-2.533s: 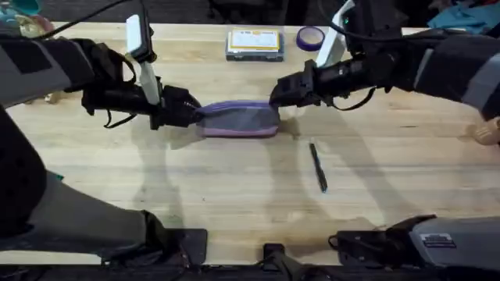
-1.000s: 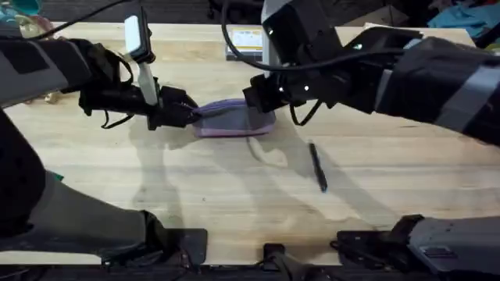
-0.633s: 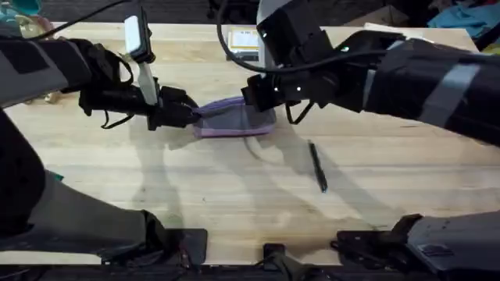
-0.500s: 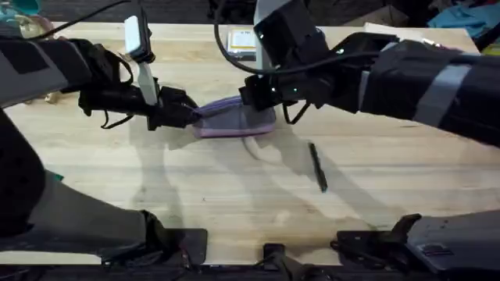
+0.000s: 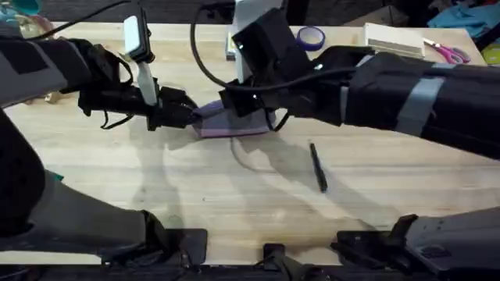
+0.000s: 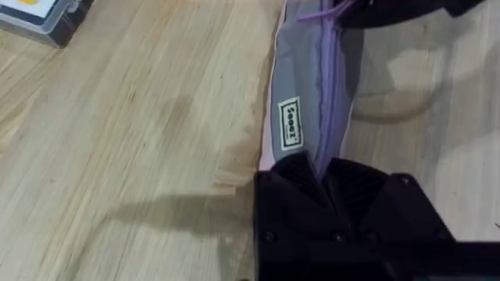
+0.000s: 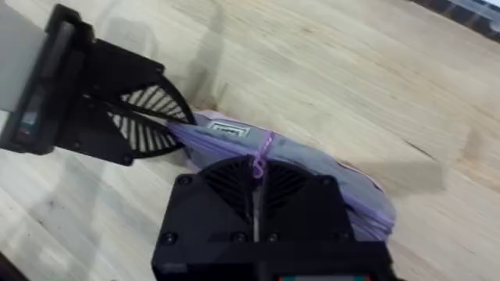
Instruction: Unzip the bag, pick up the pens from the table one at a time and place them inside, then zip the bag closed.
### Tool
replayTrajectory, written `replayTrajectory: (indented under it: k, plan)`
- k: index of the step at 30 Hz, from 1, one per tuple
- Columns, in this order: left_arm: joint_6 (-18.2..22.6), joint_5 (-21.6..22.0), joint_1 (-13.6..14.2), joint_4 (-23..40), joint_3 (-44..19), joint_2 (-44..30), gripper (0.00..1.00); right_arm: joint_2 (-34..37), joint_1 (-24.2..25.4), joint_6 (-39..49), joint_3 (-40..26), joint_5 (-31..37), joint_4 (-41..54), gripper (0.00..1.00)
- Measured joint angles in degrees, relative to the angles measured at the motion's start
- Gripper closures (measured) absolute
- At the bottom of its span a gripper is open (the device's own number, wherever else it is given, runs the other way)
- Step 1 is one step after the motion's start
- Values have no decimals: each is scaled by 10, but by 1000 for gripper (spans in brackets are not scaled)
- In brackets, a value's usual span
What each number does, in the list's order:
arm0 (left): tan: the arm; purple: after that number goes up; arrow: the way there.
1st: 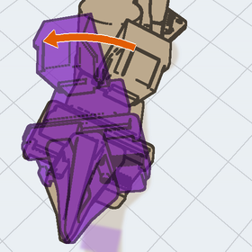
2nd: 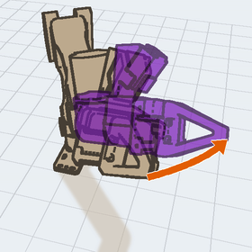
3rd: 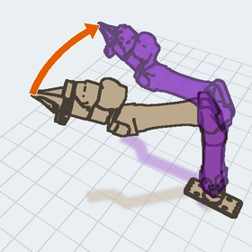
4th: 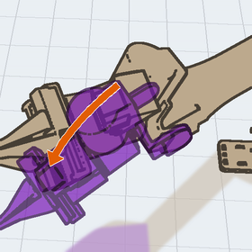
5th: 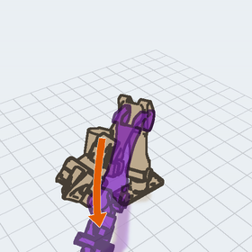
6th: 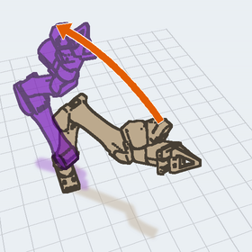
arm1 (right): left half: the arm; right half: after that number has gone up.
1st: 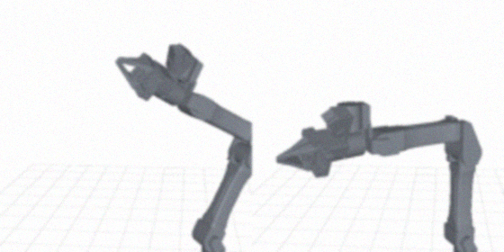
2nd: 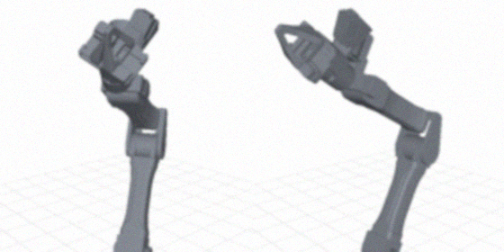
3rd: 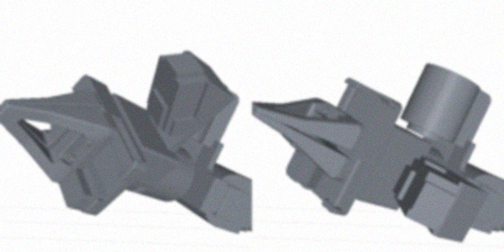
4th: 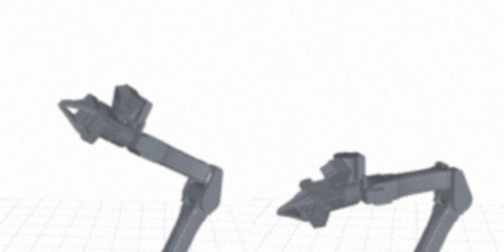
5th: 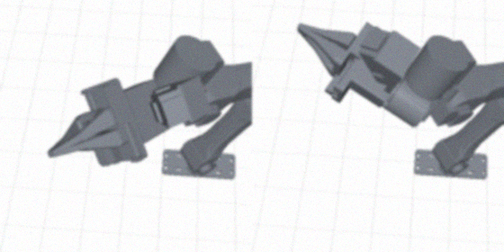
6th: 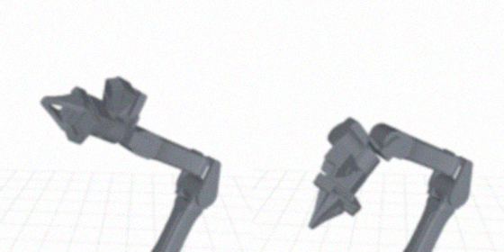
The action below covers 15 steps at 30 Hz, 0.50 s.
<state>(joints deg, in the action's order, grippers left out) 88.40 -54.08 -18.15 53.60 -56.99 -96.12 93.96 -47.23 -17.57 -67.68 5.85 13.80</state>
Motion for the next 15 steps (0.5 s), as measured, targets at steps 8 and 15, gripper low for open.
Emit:
replayTrajectory:
  k: [8, 15]
  plan:
    - [0, -1, 0, 2, 0, 0, 958, 15, -27, -18, 0, 7, -44, 970]
    - [0, 0, -5, 2, 0, 0, 958, 37, -53, -49, 0, 21, -98, 969]
